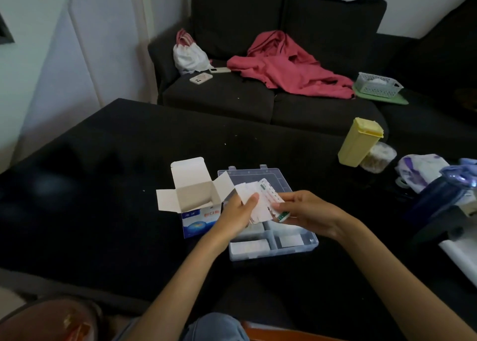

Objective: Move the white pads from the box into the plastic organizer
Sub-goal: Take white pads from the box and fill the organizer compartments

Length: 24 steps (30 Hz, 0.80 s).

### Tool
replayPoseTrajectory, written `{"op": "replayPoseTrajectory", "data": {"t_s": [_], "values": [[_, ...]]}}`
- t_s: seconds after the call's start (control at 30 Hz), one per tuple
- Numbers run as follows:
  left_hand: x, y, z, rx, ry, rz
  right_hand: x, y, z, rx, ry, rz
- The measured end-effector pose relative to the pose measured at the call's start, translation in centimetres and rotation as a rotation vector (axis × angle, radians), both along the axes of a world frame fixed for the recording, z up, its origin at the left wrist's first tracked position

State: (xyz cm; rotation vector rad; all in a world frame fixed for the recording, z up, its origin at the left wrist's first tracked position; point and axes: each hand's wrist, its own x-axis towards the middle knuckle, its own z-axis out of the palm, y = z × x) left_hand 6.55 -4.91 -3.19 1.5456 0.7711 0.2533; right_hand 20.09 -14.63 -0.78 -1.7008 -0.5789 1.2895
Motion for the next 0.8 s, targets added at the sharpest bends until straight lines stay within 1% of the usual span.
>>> {"op": "replayPoseTrajectory", "data": {"t_s": [0.13,0.2,0.23,0.3,0.37,0.43,0.5,0.57,0.6,0.73,0.8], "values": [[0.2,-0.4,-0.3,-0.139,0.019,0.093,1.0,-0.7,-1.2,0.029,0.058,-0.121],[0.5,-0.3,-0.4,-0.191,0.021,0.141,1.6,-1.0,-1.5,0.047,0.012,-0.169],[0.6,-0.2,-0.4,-0.223,0.023,0.171,1.9,-1.2,-1.6,0.056,-0.044,-0.176],[0.8,0.1,-0.4,-0.296,0.037,0.213,2.6,-1.7,-1.7,0.060,-0.259,-0.141],[0.8,0.2,-0.7,-0.309,0.011,0.191,3.4,-2.4,-2.2,0.062,-0.521,-0.064],[0.8,0.1,-1.0,-0.326,-0.022,0.165,3.9,-3.4,-3.0,0.057,-0.740,0.078],[0.6,0.1,-1.1,-0.372,-0.024,0.140,4.0,-4.3,-4.1,0.008,-0.932,0.256],[0.4,0.2,-1.2,-0.428,-0.005,0.154,3.8,-4.9,-5.0,-0.019,-1.040,0.385],[0.3,0.3,-1.4,-0.429,0.004,0.173,3.7,-5.1,-5.3,-0.027,-1.080,0.417],[-0.1,0.3,-1.9,-0.385,0.012,0.168,3.7,-5.5,-5.7,-0.053,-1.364,0.501],[-0.3,0.4,-2.1,-0.335,0.005,0.131,3.6,-5.4,-5.2,-0.069,-1.455,0.574]]}}
